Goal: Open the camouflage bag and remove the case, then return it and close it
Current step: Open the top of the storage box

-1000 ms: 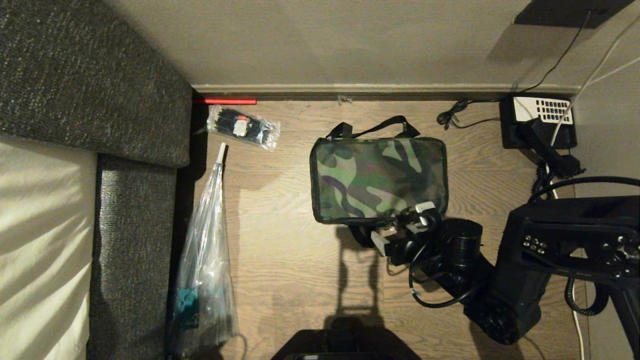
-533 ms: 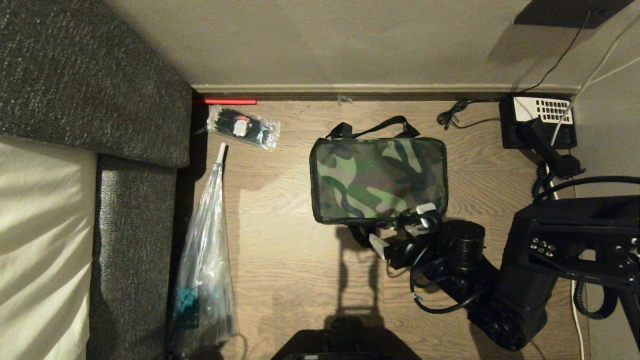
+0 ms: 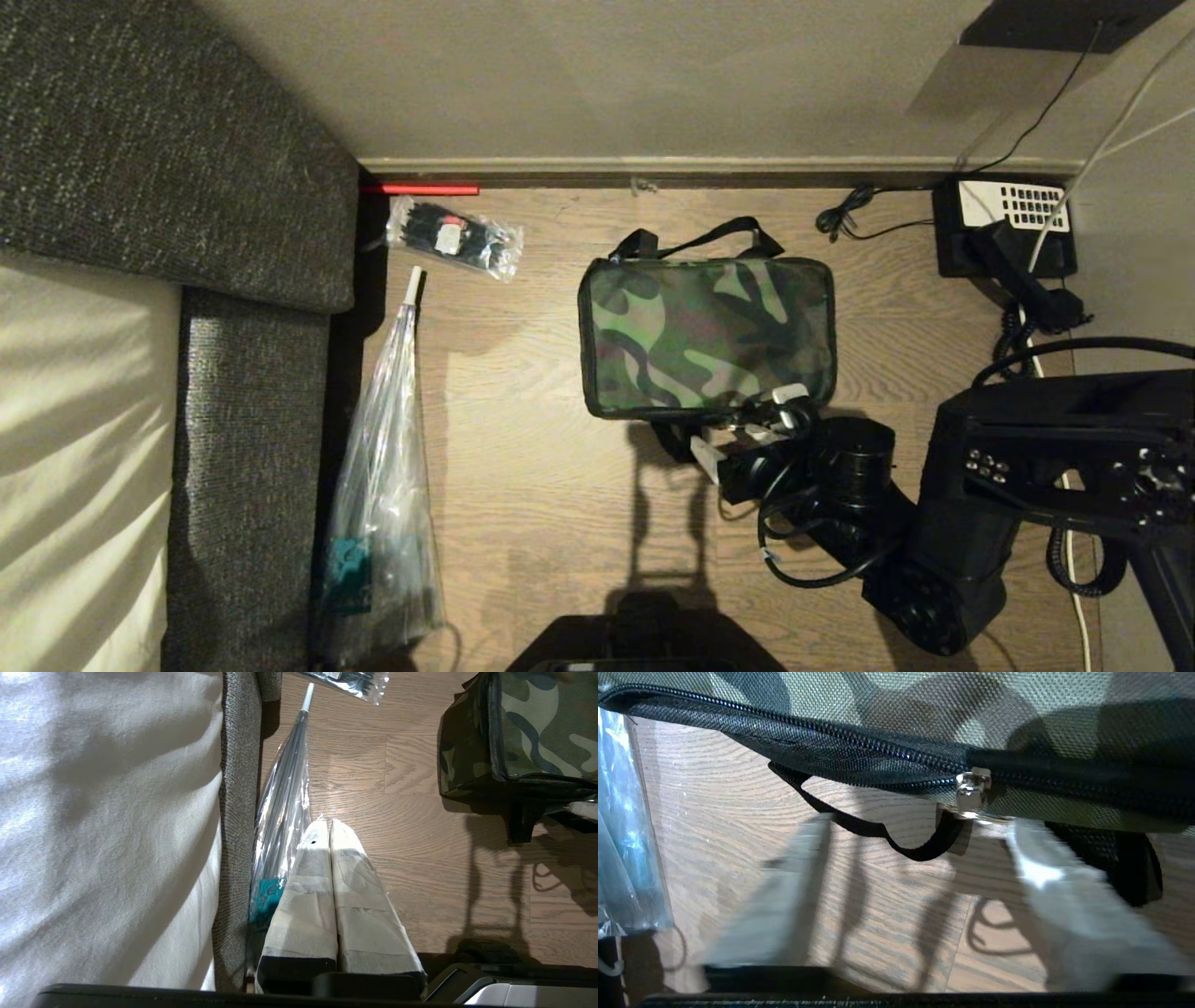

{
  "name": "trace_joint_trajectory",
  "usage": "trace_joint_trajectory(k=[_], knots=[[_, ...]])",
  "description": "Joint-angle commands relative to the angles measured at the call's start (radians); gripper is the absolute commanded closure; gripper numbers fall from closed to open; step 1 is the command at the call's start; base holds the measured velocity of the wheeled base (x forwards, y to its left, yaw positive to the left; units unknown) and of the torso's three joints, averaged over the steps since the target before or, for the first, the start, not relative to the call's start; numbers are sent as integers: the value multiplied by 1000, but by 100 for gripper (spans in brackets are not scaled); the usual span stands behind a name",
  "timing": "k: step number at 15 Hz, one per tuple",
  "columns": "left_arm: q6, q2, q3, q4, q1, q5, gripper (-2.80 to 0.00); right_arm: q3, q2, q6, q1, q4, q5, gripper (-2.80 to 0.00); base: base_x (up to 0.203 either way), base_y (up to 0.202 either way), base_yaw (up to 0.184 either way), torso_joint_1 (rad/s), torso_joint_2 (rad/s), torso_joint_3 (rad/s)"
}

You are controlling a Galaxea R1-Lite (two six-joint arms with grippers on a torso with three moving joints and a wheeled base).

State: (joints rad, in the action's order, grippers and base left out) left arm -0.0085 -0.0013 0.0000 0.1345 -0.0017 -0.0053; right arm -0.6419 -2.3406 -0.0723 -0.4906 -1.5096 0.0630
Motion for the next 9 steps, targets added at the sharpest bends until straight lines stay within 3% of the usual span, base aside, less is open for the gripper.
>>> trace_joint_trajectory(k=[1,9], knots=[[-1,1,40,1,0,1,0,-8,-15,1,0,-11,0,0,0,0,0,0,0,0],[-1,1,40,1,0,0,0,0,-21,2,0,-20,0,0,0,0,0,0,0,0]])
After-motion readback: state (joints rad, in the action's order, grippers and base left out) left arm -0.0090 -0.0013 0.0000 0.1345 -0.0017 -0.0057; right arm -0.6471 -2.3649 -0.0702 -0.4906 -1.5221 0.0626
